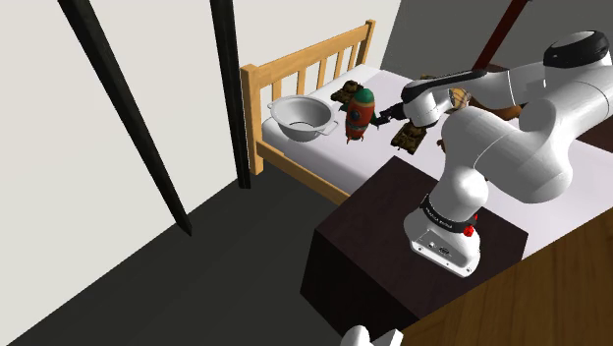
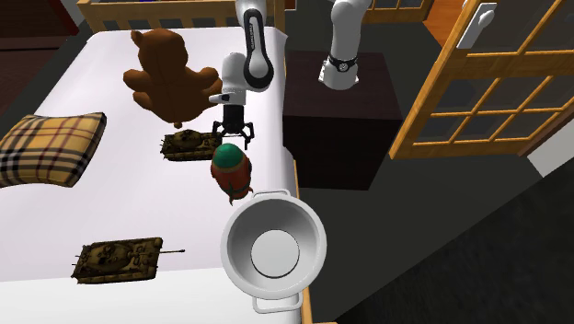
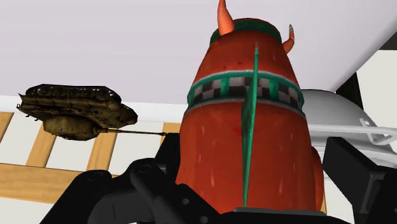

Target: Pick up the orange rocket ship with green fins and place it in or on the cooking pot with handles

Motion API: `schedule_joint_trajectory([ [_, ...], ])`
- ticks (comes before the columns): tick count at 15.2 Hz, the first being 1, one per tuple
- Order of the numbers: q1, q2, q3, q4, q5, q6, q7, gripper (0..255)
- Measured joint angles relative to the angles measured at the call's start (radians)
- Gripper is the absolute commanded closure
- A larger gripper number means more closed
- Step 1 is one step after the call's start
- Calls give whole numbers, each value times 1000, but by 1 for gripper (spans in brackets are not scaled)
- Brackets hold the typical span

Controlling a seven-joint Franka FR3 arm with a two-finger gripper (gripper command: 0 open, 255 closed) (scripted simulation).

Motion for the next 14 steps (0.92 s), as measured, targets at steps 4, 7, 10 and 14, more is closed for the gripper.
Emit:
schedule_joint_trajectory([
  [4, 0, 0, 0, 0, 0, 0, 0, 255],
  [7, 0, 0, 0, 0, 0, 0, 0, 255],
  [10, 0, 0, 0, 0, 0, 0, 0, 255],
  [14, -6, 14, 9, -8, 5, -7, 8, 255],
])
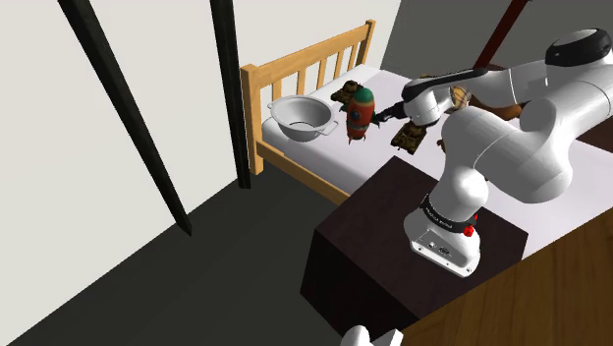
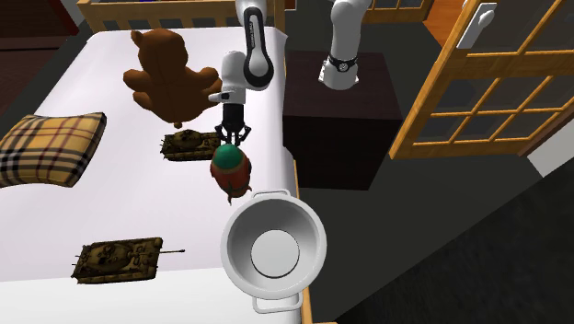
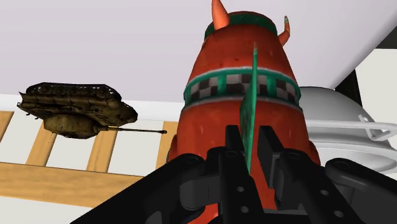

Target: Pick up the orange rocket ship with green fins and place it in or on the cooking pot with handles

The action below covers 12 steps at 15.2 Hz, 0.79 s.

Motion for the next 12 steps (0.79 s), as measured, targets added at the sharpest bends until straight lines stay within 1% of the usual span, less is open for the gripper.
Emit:
schedule_joint_trajectory([
  [6, -31, 66, 48, -33, 20, -24, 33, 255],
  [12, -76, 135, 108, -65, 40, -59, 69, 255],
])
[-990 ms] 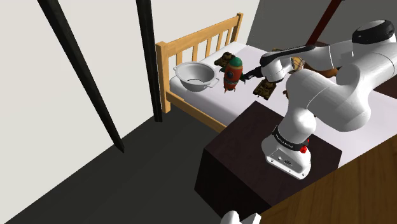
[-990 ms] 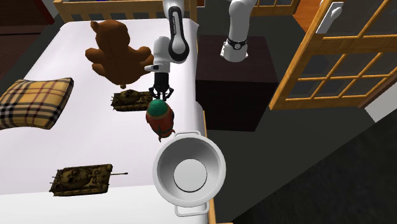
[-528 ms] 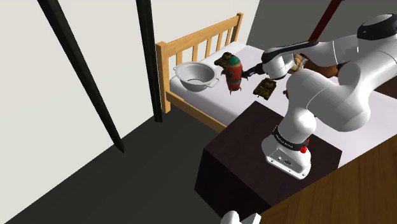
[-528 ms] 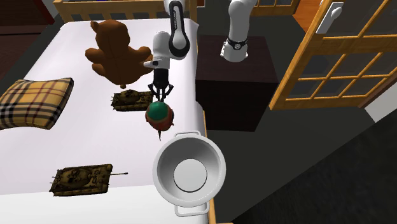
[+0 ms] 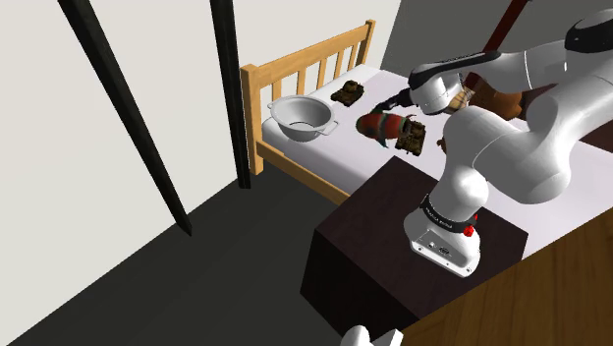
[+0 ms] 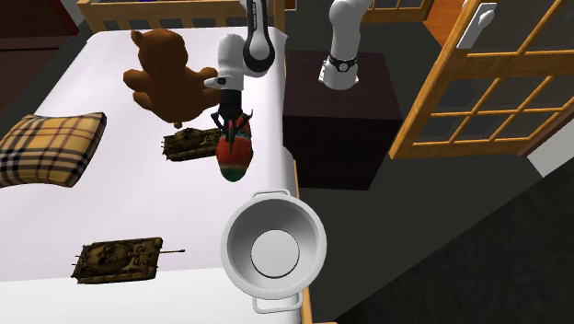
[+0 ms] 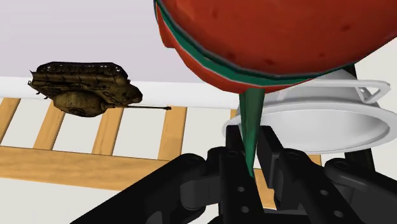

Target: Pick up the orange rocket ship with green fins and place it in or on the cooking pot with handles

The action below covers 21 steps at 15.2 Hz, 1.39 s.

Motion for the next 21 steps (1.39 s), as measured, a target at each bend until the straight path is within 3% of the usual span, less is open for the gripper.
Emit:
schedule_joint_trajectory([
  [21, -203, 200, 273, -46, 65, -170, 129, 255],
])
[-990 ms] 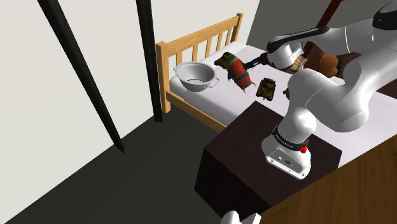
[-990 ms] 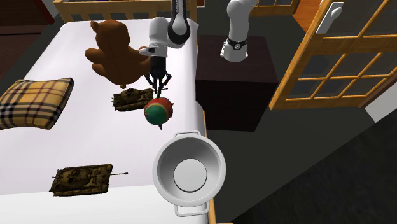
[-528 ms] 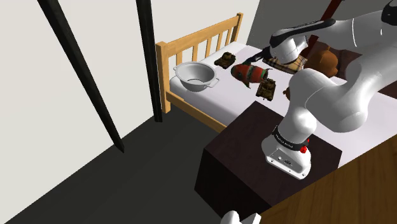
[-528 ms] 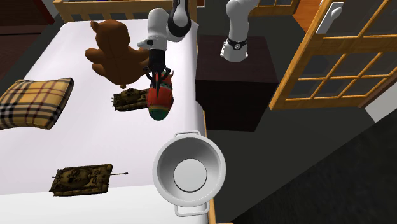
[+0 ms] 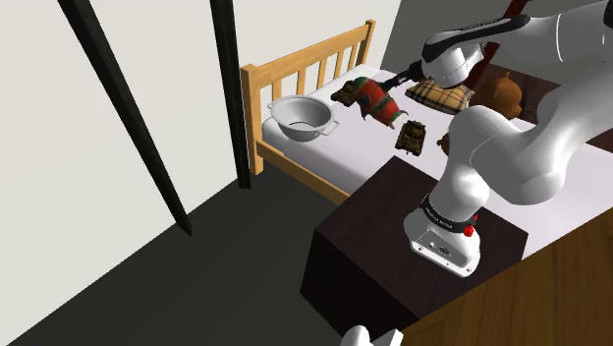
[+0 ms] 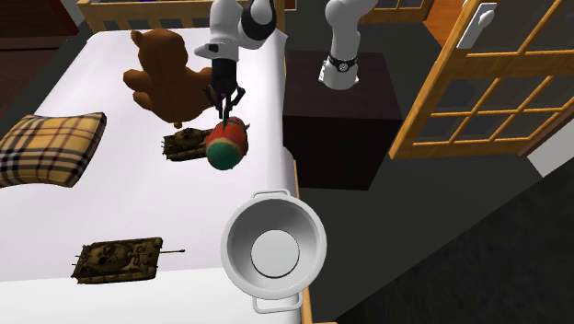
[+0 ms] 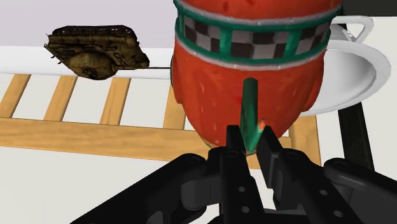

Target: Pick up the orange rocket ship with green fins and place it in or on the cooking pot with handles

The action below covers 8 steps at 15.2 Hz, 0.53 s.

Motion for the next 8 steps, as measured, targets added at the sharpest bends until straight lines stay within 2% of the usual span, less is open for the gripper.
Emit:
schedule_joint_trajectory([
  [4, -45, 26, 55, -2, 10, -33, 22, 255],
  [5, -40, 34, 62, -2, 14, -30, 31, 255],
  [8, 41, 67, 60, 4, 38, 11, 76, 255],
])
